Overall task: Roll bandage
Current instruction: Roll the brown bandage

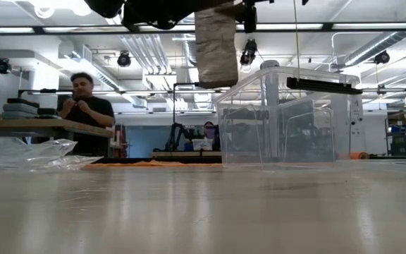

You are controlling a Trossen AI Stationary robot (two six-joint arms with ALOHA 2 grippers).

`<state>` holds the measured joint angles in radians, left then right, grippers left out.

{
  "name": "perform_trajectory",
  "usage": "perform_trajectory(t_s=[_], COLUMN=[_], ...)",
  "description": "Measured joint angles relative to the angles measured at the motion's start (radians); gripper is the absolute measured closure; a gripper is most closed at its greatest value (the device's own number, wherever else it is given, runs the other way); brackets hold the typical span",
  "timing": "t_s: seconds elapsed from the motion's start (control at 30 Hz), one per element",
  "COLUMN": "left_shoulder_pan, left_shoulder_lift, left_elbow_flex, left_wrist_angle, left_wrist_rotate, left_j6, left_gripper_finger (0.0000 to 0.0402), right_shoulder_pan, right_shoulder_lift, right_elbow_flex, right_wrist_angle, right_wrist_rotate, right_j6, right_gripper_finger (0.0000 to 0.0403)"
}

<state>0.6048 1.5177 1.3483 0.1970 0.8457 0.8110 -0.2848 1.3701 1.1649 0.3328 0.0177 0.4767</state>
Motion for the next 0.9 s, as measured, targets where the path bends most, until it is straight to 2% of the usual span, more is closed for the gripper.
perform_trajectory(t_s=[0.23,0.47,0.57,0.67,0.73,0.83,0.9], left_shoulder_pan=[-0.006,-0.026,-0.027,-0.027,-0.027,-0.025,-0.026], left_shoulder_lift=[0.000,0.001,0.001,0.002,0.002,0.002,0.002], left_elbow_flex=[-0.001,-0.001,-0.001,-0.003,-0.003,-0.003,-0.003], left_wrist_angle=[0.002,-0.024,-0.031,-0.020,-0.012,-0.013,0.000], left_wrist_rotate=[-0.124,-0.127,-0.128,-0.124,-0.068,0.046,0.064], left_j6=[0.002,-0.041,-0.205,-0.484,-0.644,-0.763,-0.839], left_gripper_finger=[0.0307,0.0273,0.0250,0.0221,0.0201,0.0173,0.0157], right_shoulder_pan=[-0.009,-0.023,-0.023,-0.023,-0.023,-0.022,-0.022], right_shoulder_lift=[0.000,0.006,0.006,0.001,0.000,0.000,-0.001], right_elbow_flex=[0.002,0.003,0.003,0.004,0.005,0.005,0.005], right_wrist_angle=[-0.001,-0.013,-0.013,-0.011,-0.009,-0.017,-0.018], right_wrist_rotate=[0.006,-0.001,-0.003,-0.003,-0.009,-0.037,-0.063], right_j6=[0.040,0.012,-0.081,-0.197,-0.252,-0.314,-0.347], right_gripper_finger=[0.0139,0.0216,0.0247,0.0271,0.0278,0.0279,0.0276])
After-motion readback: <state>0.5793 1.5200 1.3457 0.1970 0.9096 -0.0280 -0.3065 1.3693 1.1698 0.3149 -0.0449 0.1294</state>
